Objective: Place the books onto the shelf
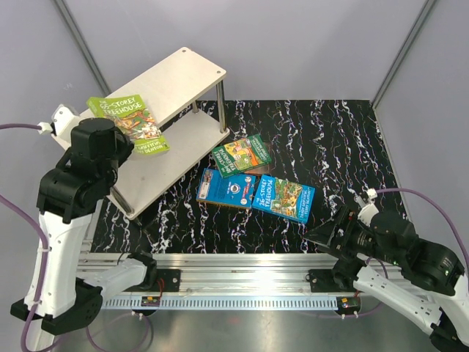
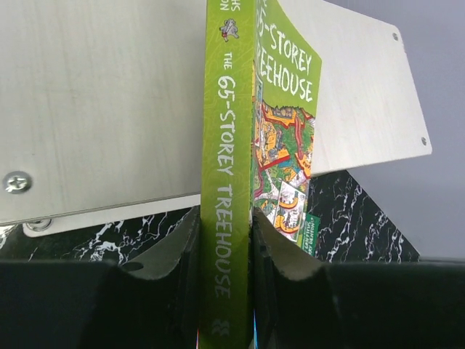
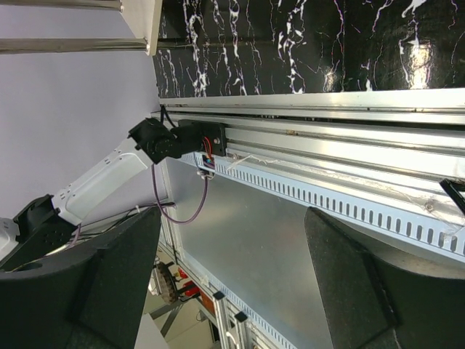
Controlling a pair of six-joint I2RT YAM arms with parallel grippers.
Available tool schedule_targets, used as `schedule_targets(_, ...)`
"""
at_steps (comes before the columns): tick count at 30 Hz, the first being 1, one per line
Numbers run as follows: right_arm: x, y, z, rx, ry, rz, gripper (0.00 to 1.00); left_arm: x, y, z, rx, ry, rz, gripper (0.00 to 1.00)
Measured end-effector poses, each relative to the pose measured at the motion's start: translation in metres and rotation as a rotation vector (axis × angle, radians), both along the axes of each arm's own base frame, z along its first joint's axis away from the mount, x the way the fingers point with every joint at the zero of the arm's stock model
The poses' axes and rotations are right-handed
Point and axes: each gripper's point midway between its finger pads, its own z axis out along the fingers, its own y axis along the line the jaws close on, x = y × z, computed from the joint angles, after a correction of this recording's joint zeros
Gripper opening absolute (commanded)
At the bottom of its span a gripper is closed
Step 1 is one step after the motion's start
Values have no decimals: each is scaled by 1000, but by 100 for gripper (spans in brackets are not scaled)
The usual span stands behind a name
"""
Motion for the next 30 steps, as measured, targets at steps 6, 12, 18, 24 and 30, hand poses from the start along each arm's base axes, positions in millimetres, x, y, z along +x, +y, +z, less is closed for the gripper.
schedule_targets(6,0,1,-4,-5,13,-3,87,-3,23,-8,-27,24,116,0)
schedule_targets(12,-1,2,-4,0,21,2,87,3,53,-14,-40,27,240,0)
schedule_targets(18,-1,2,-4,1,22,1,87,12,64,-19,-58,9,274,2)
schedule_targets(24,-2,1,-8,1,29,-2,87,14,65,-22,-53,-27,253,30)
schedule_targets(30,-3,-1,-11,1,30,-2,88,13,69,-25,10,2,227,89)
